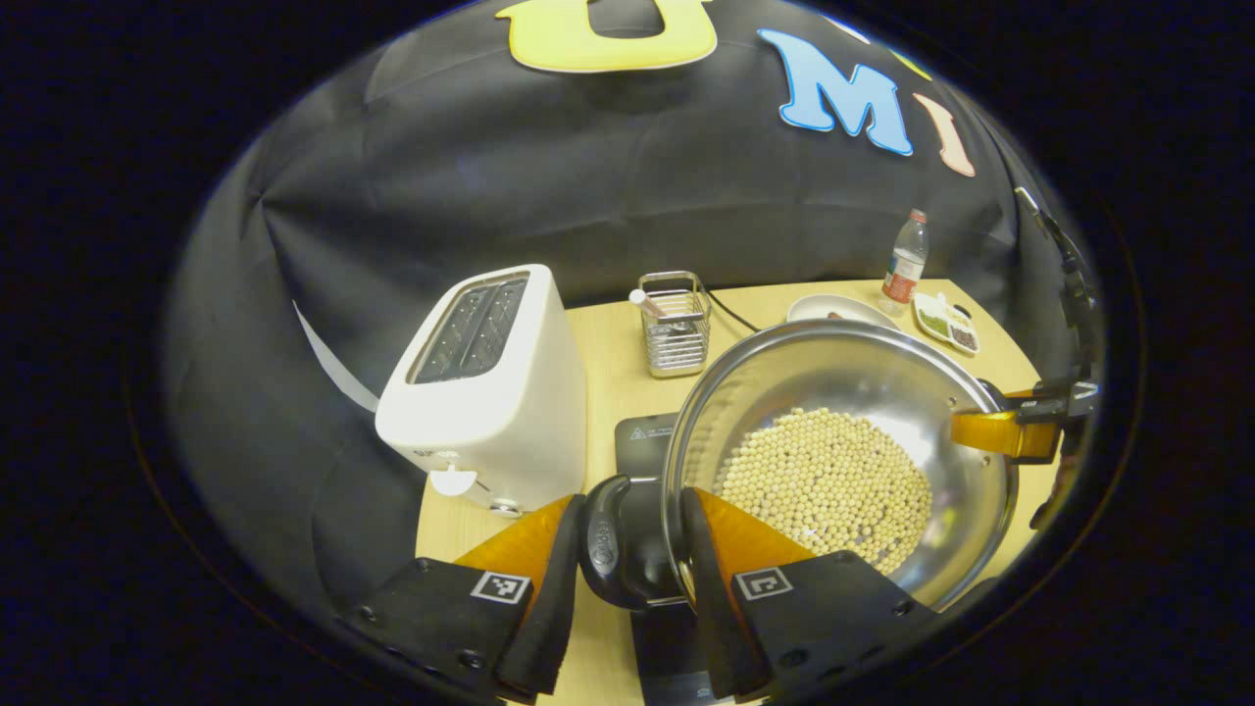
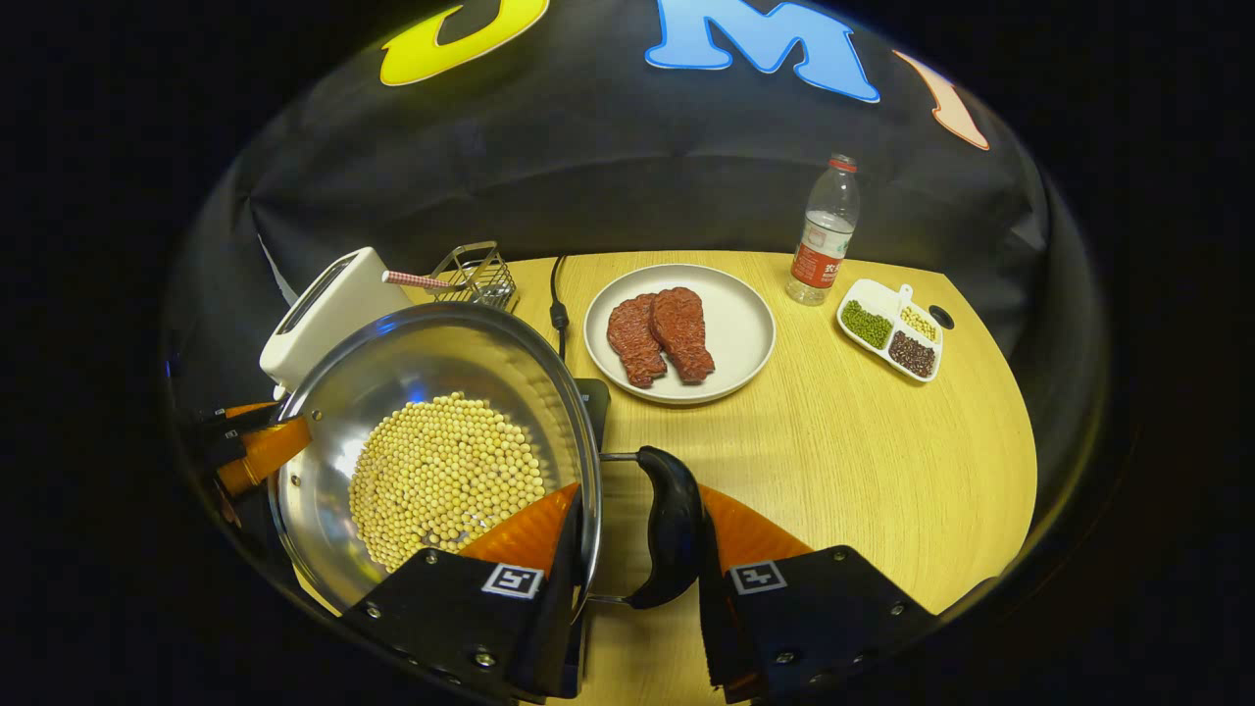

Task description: First push the handle of the pot to place it horizontally, then grasp the pot with both hands and set it on the induction cooktop.

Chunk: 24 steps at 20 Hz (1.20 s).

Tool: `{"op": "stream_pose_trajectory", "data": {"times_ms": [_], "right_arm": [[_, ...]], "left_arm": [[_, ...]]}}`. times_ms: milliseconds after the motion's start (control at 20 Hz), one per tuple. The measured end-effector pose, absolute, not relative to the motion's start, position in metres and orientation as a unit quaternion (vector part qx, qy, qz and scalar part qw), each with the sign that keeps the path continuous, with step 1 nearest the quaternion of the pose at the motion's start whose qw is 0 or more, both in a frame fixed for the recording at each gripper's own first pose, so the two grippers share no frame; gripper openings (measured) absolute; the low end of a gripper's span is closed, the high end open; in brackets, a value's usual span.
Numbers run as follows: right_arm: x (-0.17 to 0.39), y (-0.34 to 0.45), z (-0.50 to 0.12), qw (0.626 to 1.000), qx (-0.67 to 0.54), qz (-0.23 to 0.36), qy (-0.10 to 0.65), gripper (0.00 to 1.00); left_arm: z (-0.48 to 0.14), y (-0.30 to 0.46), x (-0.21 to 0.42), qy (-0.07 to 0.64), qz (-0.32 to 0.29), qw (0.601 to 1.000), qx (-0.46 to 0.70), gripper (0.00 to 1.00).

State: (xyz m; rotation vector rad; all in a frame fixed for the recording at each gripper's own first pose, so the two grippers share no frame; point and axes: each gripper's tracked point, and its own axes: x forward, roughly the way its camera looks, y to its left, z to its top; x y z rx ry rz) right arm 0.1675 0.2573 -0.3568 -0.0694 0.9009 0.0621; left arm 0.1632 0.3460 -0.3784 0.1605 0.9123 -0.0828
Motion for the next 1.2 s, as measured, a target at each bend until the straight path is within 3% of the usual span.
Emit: {"op": "stream_pose_trajectory", "data": {"times_ms": [500,550,700,750,800,850,900,1050,1200], "right_arm": [[0.17,0.271,-0.37,0.899,-0.032,0.018,0.436,0.55],[0.17,0.271,-0.373,0.899,-0.031,0.016,0.438,0.55],[0.169,0.272,-0.371,0.902,-0.031,0.016,0.43,0.55],[0.17,0.272,-0.374,0.904,-0.027,0.017,0.427,0.55],[0.17,0.273,-0.374,0.905,-0.022,0.017,0.425,0.55],[0.172,0.274,-0.375,0.906,-0.021,0.018,0.422,0.55],[0.173,0.274,-0.374,0.907,-0.023,0.019,0.419,0.49],[0.174,0.275,-0.37,0.91,-0.021,0.034,0.413,0.59],[0.176,0.267,-0.338,0.929,-0.021,0.052,0.367,0.7]], "left_arm": [[-0.402,0.363,0.171,0.435,-0.047,0.896,0.072,0.62],[-0.404,0.362,0.17,0.435,-0.048,0.896,0.072,0.58],[-0.409,0.363,0.17,0.431,-0.05,0.899,0.067,0.65],[-0.409,0.364,0.17,0.428,-0.049,0.9,0.066,0.59],[-0.408,0.365,0.168,0.424,-0.051,0.902,0.068,0.66],[-0.408,0.367,0.167,0.42,-0.051,0.903,0.07,0.6],[-0.405,0.367,0.166,0.416,-0.05,0.905,0.071,0.64],[-0.405,0.376,0.166,0.41,-0.037,0.908,0.073,0.7],[-0.377,0.385,0.159,0.394,-0.007,0.918,0.039,1.0]]}}
